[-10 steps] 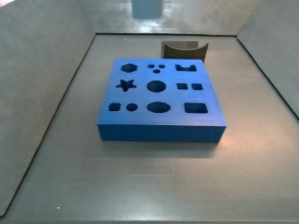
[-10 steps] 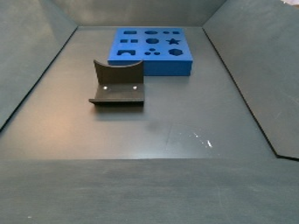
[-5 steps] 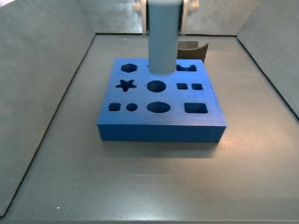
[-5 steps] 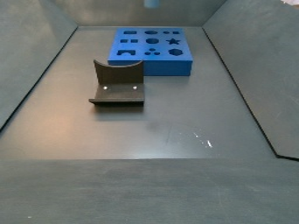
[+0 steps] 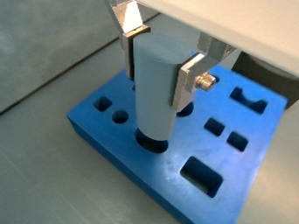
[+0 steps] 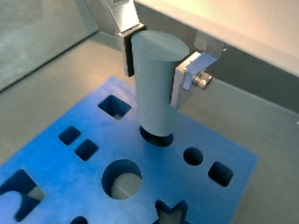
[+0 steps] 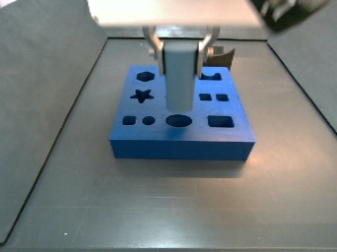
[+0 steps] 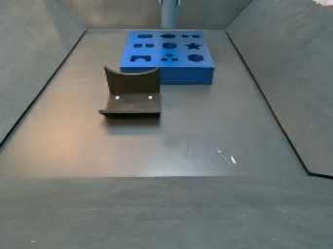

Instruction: Insert the oval object.

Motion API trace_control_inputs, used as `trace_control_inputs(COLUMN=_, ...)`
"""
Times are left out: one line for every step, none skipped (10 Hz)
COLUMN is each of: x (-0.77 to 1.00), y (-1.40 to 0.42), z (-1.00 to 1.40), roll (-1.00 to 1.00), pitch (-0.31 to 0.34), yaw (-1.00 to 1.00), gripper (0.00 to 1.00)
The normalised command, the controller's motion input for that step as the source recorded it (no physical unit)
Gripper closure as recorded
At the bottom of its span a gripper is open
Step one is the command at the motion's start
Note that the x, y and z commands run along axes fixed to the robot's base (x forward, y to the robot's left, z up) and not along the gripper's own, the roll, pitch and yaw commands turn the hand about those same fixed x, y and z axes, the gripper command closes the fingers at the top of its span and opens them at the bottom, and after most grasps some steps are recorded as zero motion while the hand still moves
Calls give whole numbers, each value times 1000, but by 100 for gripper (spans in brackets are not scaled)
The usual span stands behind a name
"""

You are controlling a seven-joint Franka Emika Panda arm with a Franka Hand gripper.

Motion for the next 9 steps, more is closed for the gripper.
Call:
trace_control_inputs(x=0, y=0, z=-637, roll=0, pitch=-61, yaw=-111, gripper=100)
trace_control_inputs(x=83, y=0, z=-589, roll=37, pitch=-34, yaw=-120, gripper=100)
trace_control_inputs(x=123, y=0, z=-546, roll=26, pitch=-20, yaw=-137, gripper=100)
trace_control_inputs(x=123, y=0, z=-529, roll=0, pitch=-26, yaw=-134, gripper=100)
trace_control_inputs(x=80, y=0, z=-520, roll=6, pitch=-39, yaw=-131, gripper=100)
trace_control_inputs(x=37, y=0, z=-469, roll=14, pitch=-47, yaw=-114, gripper=100)
trace_control_inputs(x=0, y=0, z=-337, roll=4, pitch=-60, yaw=-51, gripper=100)
trace_control_inputs(x=0, y=0, z=-106, roll=-24, pitch=-84, yaw=0, gripper=100)
trace_control_inputs(x=0, y=0, z=0, roll=0, pitch=0, yaw=0, gripper=100)
